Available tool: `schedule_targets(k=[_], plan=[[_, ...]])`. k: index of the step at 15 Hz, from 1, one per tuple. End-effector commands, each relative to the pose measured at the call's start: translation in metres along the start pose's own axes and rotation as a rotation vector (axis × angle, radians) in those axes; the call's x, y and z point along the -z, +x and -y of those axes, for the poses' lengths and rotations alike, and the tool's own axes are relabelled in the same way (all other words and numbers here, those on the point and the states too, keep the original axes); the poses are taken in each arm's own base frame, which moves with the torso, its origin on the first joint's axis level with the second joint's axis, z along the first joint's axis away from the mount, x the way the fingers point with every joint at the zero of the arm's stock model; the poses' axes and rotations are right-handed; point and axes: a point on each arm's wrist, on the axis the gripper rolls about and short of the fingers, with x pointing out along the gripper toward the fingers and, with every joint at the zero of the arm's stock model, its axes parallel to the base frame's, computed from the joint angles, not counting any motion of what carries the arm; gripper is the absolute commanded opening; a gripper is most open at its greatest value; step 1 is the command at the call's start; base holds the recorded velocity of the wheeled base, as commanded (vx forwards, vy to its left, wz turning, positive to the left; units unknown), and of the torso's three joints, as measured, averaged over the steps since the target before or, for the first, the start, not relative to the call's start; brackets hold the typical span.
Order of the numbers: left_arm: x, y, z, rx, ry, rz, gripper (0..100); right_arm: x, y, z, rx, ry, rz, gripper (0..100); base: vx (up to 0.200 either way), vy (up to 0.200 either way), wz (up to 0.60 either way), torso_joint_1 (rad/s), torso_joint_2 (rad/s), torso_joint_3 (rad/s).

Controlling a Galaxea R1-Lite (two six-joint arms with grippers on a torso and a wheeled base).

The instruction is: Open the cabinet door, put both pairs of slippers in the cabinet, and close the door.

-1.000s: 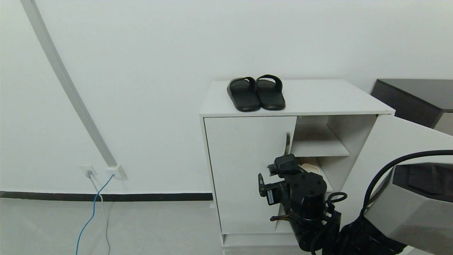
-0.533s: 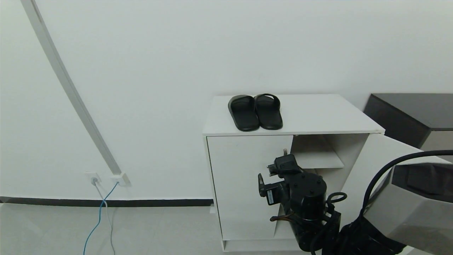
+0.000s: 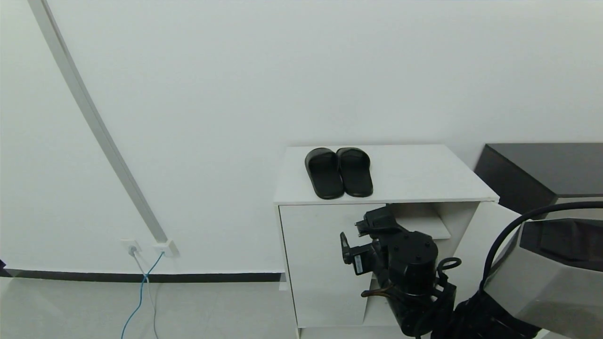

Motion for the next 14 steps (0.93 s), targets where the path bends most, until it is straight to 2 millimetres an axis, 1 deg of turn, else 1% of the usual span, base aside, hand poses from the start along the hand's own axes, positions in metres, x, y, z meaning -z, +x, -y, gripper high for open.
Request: schedule_targets(k=[1, 3, 4, 5, 7, 9, 10, 11, 12, 13, 14], plan=[[0.0, 0.0, 0.0, 0.001, 0.001, -0.001, 0, 0.003, 0.001, 0.0, -0.001, -0.006, -0.007, 100, 0.0, 0.0, 0.0, 0.193, -0.44, -0.237], [0.0, 0.0, 0.0, 0.001, 0.001, -0.001, 0, 0.001, 0.007, -0.004, -0.009, 0.003, 0.004, 100, 0.0, 0.0, 0.0, 0.183, -0.4, -0.215], [0.0, 0.0, 0.0, 0.001, 0.001, -0.001, 0, -0.006, 0.017, -0.007, 0.002, 0.024, 0.027, 100, 0.0, 0.0, 0.0, 0.168, -0.39, -0.203], [0.0, 0.0, 0.0, 0.001, 0.001, -0.001, 0, -0.01, 0.023, -0.006, 0.014, 0.032, 0.036, 100, 0.0, 0.0, 0.0, 0.168, -0.38, -0.207], [0.0, 0.0, 0.0, 0.001, 0.001, -0.001, 0, -0.036, 0.05, -0.003, 0.053, 0.044, 0.032, 100, 0.0, 0.0, 0.0, 0.08, -0.19, -0.095], [0.0, 0.0, 0.0, 0.001, 0.001, -0.001, 0, -0.063, 0.068, -0.006, 0.065, 0.078, 0.029, 100, 0.0, 0.0, 0.0, 0.0, 0.0, 0.0], [0.0, 0.0, 0.0, 0.001, 0.001, -0.001, 0, -0.07, 0.071, -0.007, 0.063, 0.093, 0.016, 100, 0.0, 0.0, 0.0, 0.0, 0.0, 0.0], [0.0, 0.0, 0.0, 0.001, -0.001, -0.001, 0, -0.083, 0.075, -0.008, 0.062, 0.116, -0.026, 100, 0.0, 0.0, 0.0, 0.0, 0.0, 0.0], [0.0, 0.0, 0.0, 0.001, -0.001, -0.001, 0, -0.09, 0.075, -0.008, 0.062, 0.125, -0.053, 100, 0.0, 0.0, 0.0, 0.0, 0.0, 0.0], [0.0, 0.0, 0.0, 0.001, -0.001, -0.001, 0, -0.102, 0.074, -0.008, 0.061, 0.151, -0.086, 100, 0.0, 0.0, 0.0, 0.0, 0.0, 0.0], [0.0, 0.0, 0.0, 0.001, -0.001, -0.001, 0, -0.104, 0.073, -0.008, 0.062, 0.162, -0.117, 100, 0.0, 0.0, 0.0, 0.0, 0.0, 0.0]])
